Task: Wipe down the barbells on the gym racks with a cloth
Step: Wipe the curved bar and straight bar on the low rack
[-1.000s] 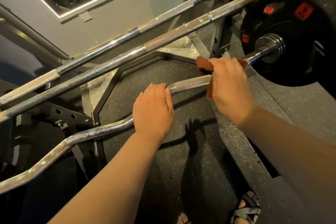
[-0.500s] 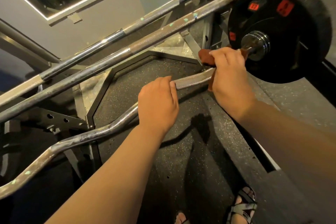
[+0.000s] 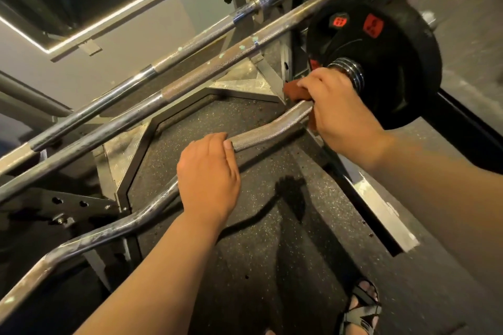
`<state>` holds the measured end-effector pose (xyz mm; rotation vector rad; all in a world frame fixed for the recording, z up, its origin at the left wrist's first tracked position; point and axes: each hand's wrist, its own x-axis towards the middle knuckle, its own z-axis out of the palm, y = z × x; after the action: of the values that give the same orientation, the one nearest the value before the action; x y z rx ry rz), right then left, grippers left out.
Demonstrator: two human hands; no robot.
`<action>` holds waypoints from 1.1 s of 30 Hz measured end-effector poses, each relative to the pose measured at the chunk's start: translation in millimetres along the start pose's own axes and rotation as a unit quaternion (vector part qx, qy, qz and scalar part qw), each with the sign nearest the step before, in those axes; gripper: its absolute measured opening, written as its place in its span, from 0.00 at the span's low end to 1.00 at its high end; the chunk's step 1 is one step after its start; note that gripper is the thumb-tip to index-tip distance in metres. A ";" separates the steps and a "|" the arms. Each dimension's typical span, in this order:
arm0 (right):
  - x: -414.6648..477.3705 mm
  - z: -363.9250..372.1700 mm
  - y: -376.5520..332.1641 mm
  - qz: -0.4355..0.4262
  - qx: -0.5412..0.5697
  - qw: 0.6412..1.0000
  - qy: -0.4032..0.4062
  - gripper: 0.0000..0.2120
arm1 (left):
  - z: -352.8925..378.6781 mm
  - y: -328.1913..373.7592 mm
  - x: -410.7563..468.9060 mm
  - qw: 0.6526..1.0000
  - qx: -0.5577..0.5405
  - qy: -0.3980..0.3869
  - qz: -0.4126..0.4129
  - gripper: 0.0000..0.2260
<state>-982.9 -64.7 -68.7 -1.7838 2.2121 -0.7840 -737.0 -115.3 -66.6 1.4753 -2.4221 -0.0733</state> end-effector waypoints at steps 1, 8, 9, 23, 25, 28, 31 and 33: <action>-7.1 6.2 -2.2 0.011 0.020 1.000 0.016 0.24 | -0.1 0.3 -0.1 1.000 0.001 0.000 0.000 0.17; -14.6 8.8 2.8 -0.010 0.049 0.998 0.028 0.15 | -0.9 1.7 0.0 1.000 0.008 0.000 0.006 0.18; -1.4 -0.9 2.5 -0.001 0.042 0.999 0.000 0.13 | -0.8 1.8 -0.1 1.000 0.009 0.001 0.009 0.18; -12.3 14.3 -9.7 0.044 0.049 0.997 0.042 0.19 | 5.9 -4.5 2.4 1.000 0.025 0.000 0.012 0.18; 4.8 1.2 -3.0 0.039 0.047 0.998 0.008 0.16 | 6.6 -4.4 2.0 0.999 0.030 0.003 0.013 0.18; 10.3 4.6 -20.2 0.084 0.066 0.994 0.040 0.15 | 7.6 -3.6 2.3 0.999 0.035 0.005 0.012 0.18; -6.5 22.9 -63.9 0.089 0.088 0.992 0.026 0.17 | 8.1 -3.4 3.1 0.999 0.038 0.000 0.012 0.17; -21.1 29.4 -82.5 0.018 0.111 0.993 -0.021 0.21 | 7.4 -2.9 2.7 0.999 0.042 -0.001 0.011 0.17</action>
<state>-893.9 -63.9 -54.8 -1.6345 2.0358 -0.9351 -737.7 -119.9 -73.6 1.4837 -2.4697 0.0331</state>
